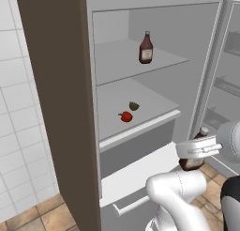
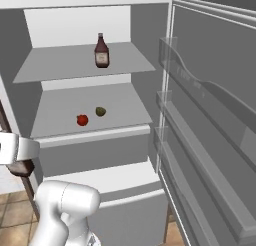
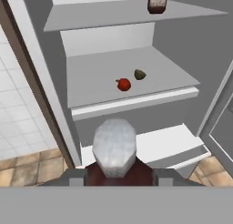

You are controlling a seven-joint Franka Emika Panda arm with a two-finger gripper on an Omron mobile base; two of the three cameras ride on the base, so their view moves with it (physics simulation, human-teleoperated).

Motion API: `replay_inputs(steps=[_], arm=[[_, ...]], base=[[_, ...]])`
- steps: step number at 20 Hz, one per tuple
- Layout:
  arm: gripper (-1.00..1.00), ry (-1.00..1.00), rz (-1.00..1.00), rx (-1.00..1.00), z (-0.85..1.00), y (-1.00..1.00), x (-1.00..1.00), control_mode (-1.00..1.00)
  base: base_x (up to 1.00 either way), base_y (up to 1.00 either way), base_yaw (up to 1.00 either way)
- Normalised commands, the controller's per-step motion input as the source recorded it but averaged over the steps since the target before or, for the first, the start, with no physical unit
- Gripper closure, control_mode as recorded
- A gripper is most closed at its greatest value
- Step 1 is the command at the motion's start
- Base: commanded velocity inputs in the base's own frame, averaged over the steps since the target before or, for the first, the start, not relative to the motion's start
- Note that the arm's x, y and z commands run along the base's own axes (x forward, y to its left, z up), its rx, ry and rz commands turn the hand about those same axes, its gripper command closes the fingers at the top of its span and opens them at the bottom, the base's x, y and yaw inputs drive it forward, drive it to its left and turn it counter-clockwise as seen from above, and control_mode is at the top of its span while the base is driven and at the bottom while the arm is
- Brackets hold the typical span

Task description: Place the ketchup and ketchup from the counter to the top shelf of the fridge. If the existing items in the fridge are on the top shelf, move them to other shelves.

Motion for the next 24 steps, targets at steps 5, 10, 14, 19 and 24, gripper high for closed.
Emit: replay_inputs(steps=[5, 10, 14, 19, 24], arm=[[1.0, -0.16, 0.09, 0.0, 0.83, 0.04, 0.37, -1.0], [1.0, -0.28, 0.12, 0.0, 0.88, 0.0, 0.56, -1.0], [1.0, -0.29, 0.13, 0.0, 0.7, 0.0, 0.73, -1.0], [1.0, -0.22, 0.05, -0.01, 0.36, 0.27, 0.85, -1.0], [1.0, -0.01, 0.0, -0.07, 0.0, 0.25, 0.7, -1.0]], base=[[0.0, 0.0, 0.0], [0.0, 0.0, 0.0], [0.0, 0.0, 0.0], [0.0, 0.0, 0.0], [0.0, 0.0, 0.0]])
